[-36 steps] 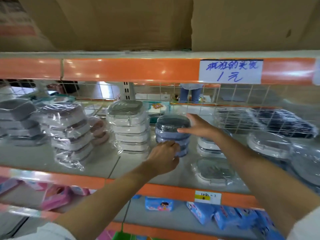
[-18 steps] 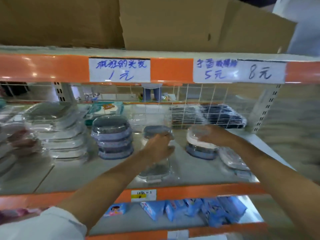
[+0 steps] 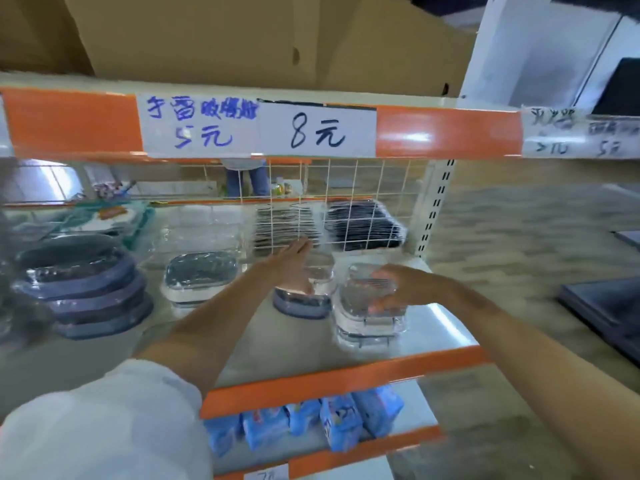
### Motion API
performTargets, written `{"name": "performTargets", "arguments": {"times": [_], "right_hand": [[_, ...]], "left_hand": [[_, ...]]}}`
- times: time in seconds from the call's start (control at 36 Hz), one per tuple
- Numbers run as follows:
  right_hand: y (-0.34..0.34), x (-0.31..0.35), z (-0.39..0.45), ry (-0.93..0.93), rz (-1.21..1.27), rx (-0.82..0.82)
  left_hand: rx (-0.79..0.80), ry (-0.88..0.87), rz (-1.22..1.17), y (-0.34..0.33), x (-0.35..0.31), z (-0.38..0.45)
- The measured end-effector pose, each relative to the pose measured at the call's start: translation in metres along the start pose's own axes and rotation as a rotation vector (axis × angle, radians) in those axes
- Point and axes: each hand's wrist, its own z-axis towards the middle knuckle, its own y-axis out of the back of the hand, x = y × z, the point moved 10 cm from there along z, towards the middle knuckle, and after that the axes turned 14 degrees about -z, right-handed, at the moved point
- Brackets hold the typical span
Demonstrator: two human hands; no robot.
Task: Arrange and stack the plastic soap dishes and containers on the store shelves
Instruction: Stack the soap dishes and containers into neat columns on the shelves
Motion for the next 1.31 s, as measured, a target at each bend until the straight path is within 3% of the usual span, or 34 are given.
{"name": "performTargets", "arguments": {"times": [0.11,0.28,0.53,0.78,0.89,0.97,1.08,1.17,1.31], "right_hand": [[-0.017,-0.006,-0.001,-0.001,-0.022,0.044],[-0.023,-0.004,0.004,0.032,-0.057,0.057],[0.001,-0.005,0.014,-0.003,-0.075,-0.082],[0.041,0.014,0.018,-0.124,0.026,-0.315],[0.035,0.046,0.022,-0.05,0.072,-0.315],[0.023,0.069,0.023,0.01,0.056,-0.261],[0.004,0.095,0.025,0.08,0.03,-0.191],[-0.008,0.113,0.03,0.12,0.011,-0.168],[-0.028,0.143,0.039,0.157,-0.015,-0.17]], "left_hand": [[0.052,0.064,0.151,-0.008,0.009,0.009],[-0.035,0.05,0.223,0.007,0.013,0.01],[-0.193,-0.05,0.019,0.037,0.03,-0.029],[0.056,-0.012,-0.171,-0.011,0.049,-0.085],[0.131,-0.026,-0.025,-0.041,0.039,-0.099],[0.09,0.025,0.008,-0.054,0.047,-0.101],[-0.056,0.054,-0.231,-0.04,0.06,-0.115],[-0.141,-0.013,-0.284,-0.019,0.063,-0.125],[-0.171,-0.009,-0.388,0.0,0.07,-0.135]]}}
